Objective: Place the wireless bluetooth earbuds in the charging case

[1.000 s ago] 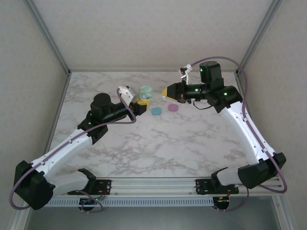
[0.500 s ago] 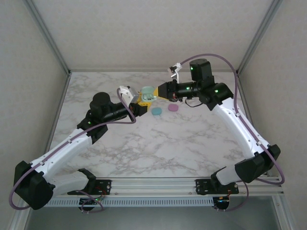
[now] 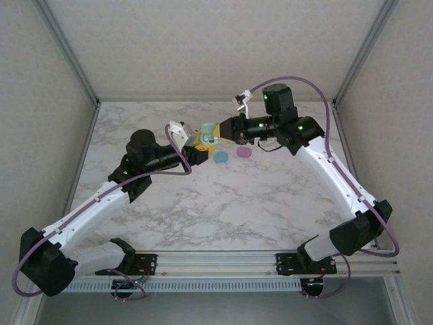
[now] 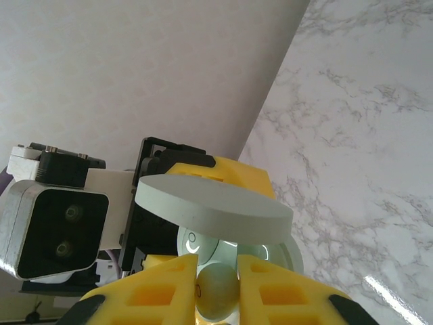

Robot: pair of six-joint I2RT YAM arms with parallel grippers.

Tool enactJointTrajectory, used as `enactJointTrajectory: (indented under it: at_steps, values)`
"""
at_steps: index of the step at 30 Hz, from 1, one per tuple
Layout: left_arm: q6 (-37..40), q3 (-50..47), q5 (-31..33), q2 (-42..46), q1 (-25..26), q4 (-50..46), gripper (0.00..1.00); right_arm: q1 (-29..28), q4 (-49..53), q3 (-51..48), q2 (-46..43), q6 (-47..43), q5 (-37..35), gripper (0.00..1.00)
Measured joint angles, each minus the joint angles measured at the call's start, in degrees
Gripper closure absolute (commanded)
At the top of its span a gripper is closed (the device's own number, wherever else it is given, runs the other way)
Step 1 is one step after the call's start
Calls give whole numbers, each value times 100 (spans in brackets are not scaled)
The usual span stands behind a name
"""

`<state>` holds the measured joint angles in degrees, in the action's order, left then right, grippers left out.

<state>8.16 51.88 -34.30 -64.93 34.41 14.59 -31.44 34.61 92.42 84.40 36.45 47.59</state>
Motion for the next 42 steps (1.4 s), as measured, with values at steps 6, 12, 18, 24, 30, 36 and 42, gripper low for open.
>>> enactJointTrajectory:
  at_steps: [6, 12, 18, 24, 30, 36, 42]
  values:
    - [-2, 7, -46, 0, 0, -26, 74, 0, 59, 26, 57, -85, -142, 81]
    - [-31, 9, -42, -2, 0, -31, 74, 0, 28, 28, 85, -68, -146, 79]
    - [-68, 9, -39, 0, 0, -33, 74, 0, 39, 28, 90, -118, -146, 77]
    - [-90, 9, -39, -2, 0, -31, 74, 0, 55, 37, 90, -138, -146, 73]
    - [-94, 9, -39, 0, 0, -28, 74, 0, 81, 68, 90, -195, -146, 72]
    - [-131, 9, -37, 0, 0, -24, 74, 0, 162, 144, 109, -238, -149, 68]
    - [-131, 9, -33, 0, 0, -20, 74, 0, 278, 234, 120, -264, -236, 62]
